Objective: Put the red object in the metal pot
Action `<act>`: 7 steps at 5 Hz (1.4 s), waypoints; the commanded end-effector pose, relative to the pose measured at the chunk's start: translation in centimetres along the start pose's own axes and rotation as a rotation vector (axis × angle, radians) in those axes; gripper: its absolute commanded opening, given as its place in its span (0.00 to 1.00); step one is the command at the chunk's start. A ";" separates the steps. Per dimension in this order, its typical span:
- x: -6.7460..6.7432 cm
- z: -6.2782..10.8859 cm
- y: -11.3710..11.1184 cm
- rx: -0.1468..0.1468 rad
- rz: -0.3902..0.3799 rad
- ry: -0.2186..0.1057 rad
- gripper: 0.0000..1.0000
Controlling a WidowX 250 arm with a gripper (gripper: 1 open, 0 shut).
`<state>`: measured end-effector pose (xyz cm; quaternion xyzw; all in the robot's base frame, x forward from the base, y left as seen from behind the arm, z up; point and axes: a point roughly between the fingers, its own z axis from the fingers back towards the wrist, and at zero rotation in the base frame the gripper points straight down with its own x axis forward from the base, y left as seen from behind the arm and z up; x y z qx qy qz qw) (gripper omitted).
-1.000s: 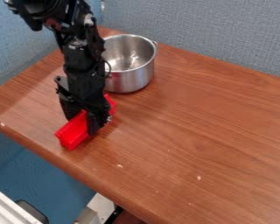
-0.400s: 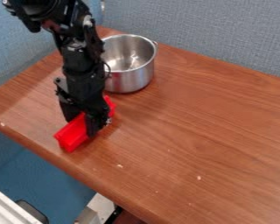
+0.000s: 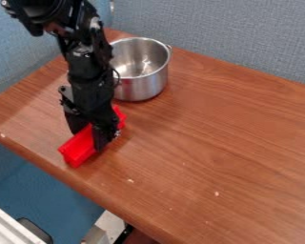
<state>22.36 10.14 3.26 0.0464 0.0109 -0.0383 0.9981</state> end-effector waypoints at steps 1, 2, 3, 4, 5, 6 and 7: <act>0.3 1.1 0.1 0.014 0.000 -0.035 0.00; 0.3 1.2 0.2 0.014 -0.002 -0.037 0.00; 0.4 1.4 0.3 0.017 -0.001 -0.039 0.00; 0.5 1.7 0.3 0.020 -0.001 -0.043 0.00; 0.8 1.9 0.4 0.024 -0.004 -0.046 0.00; 1.0 2.1 0.5 0.028 -0.011 -0.050 0.00; 1.2 2.4 0.4 0.034 -0.017 -0.056 0.00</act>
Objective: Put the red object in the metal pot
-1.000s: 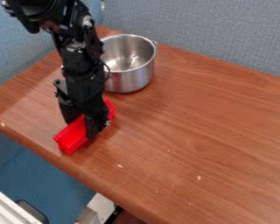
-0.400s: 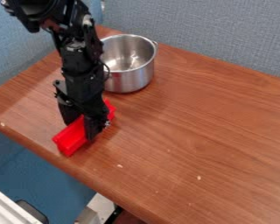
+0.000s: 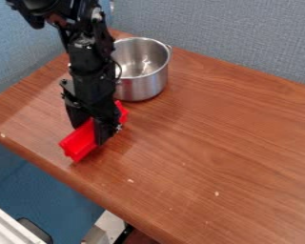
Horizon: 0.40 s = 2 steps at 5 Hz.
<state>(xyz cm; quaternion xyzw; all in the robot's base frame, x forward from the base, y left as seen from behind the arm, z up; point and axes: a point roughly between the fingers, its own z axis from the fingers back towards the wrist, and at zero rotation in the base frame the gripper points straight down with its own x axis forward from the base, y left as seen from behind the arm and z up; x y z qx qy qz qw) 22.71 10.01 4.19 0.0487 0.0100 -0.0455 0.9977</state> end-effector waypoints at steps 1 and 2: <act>0.7 2.2 -0.1 -0.009 -0.016 -0.063 0.00; 0.6 3.2 -0.7 -0.043 -0.038 -0.082 0.00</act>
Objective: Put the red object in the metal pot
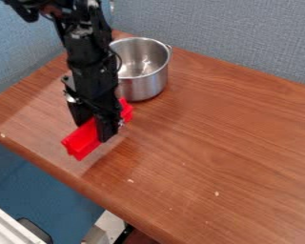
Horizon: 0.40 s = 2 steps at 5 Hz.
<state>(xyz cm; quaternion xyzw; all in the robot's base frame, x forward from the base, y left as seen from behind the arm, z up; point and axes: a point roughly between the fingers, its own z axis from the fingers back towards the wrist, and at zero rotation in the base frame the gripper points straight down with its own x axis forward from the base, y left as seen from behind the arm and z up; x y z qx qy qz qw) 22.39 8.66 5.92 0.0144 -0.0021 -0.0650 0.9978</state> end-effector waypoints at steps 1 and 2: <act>1.0 3.1 0.6 -0.011 0.027 -0.069 0.00; 1.7 5.1 1.2 -0.011 0.079 -0.061 0.00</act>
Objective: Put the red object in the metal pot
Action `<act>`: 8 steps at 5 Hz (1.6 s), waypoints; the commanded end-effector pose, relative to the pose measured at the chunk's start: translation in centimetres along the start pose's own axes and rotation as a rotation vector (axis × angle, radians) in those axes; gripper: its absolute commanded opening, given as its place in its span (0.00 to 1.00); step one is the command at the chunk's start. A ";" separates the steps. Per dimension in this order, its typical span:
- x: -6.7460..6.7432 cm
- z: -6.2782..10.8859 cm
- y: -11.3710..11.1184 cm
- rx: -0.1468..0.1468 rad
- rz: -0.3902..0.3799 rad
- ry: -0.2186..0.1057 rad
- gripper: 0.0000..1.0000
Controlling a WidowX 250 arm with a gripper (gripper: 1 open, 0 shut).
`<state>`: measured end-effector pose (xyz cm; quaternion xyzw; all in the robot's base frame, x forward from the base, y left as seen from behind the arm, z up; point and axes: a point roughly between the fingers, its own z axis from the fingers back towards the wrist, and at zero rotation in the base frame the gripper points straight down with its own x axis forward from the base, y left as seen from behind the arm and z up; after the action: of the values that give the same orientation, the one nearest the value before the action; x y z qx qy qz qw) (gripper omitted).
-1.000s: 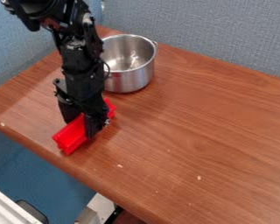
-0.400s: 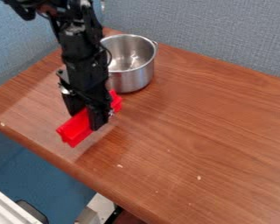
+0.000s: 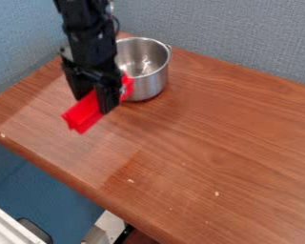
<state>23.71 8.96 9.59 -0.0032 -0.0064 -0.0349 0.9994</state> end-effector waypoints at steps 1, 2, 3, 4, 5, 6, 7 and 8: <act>2.9 3.3 1.3 0.018 0.025 -0.089 0.00; 5.4 4.8 1.4 0.005 0.050 -0.113 0.00; 7.8 4.6 1.5 0.000 0.125 -0.123 0.00; 9.6 3.9 1.4 0.005 0.086 -0.126 0.00; 11.1 2.8 1.5 0.036 0.067 -0.123 0.00; 12.2 1.8 2.4 0.060 0.066 -0.123 0.00; 12.8 1.1 3.3 0.077 0.077 -0.118 0.00; 13.0 0.9 3.7 0.085 0.084 -0.113 1.00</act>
<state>36.33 11.04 8.62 0.0262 -0.0356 0.0020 0.9990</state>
